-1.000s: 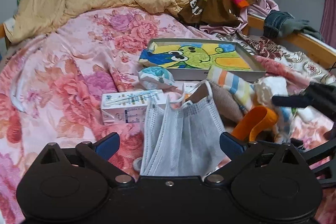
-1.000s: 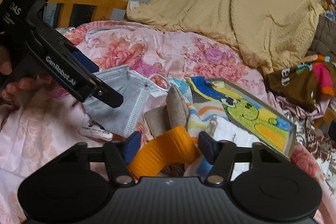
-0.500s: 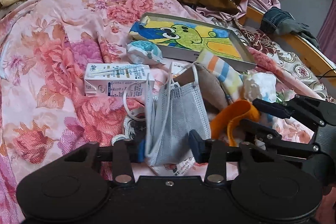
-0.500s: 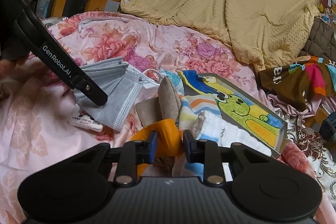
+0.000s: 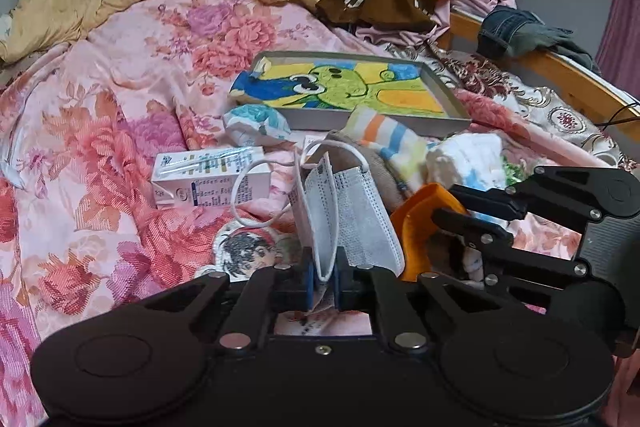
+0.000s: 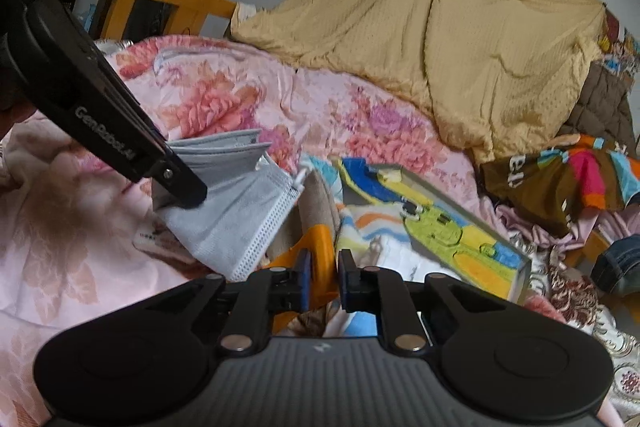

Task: Organize soft objects
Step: 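Close left tool on grey face mask while right tool grips orange silicone piece, then carry mask with left tool into painted tray while right tool drops orange piece there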

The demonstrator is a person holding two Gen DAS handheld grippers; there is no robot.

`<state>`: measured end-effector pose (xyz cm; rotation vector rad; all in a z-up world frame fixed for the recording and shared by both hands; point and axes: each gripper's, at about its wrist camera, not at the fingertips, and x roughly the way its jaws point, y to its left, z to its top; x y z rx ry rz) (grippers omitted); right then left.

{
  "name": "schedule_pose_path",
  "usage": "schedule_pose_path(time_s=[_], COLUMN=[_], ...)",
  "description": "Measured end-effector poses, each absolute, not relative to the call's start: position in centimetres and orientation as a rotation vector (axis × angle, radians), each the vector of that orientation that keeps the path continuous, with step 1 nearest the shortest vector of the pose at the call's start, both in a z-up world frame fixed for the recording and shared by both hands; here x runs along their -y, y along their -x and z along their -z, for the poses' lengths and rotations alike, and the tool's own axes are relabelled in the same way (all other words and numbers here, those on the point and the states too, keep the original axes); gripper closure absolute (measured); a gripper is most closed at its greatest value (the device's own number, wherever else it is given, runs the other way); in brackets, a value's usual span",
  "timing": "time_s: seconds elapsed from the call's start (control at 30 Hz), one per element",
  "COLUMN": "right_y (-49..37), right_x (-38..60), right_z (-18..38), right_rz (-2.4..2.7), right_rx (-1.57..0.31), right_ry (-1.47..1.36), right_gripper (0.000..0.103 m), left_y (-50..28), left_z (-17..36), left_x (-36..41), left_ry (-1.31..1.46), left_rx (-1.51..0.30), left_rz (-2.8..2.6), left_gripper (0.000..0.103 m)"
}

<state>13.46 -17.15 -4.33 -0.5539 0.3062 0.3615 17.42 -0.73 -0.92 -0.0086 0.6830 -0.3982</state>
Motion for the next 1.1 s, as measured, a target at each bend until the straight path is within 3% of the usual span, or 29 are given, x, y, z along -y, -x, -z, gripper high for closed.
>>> schedule_pose_path(time_s=[0.57, 0.83, 1.1], right_y=[-13.0, -20.5, -28.4], right_x=[19.3, 21.5, 26.6], right_z=[-1.4, -2.1, -0.6], right_rz=[-0.247, -0.171, -0.082], right_rx=[-0.029, 0.012, -0.045], right_ry=[0.505, 0.494, 0.369], right_gripper=[0.090, 0.090, 0.090], left_y=[-17.2, -22.6, -30.9], left_z=[-5.8, -8.0, -6.7], left_x=[3.4, 6.9, 10.8], left_ry=[-0.007, -0.015, 0.014], left_rx=[-0.482, -0.431, -0.456], left_rz=[0.315, 0.303, 0.310], left_gripper=[0.095, 0.095, 0.095])
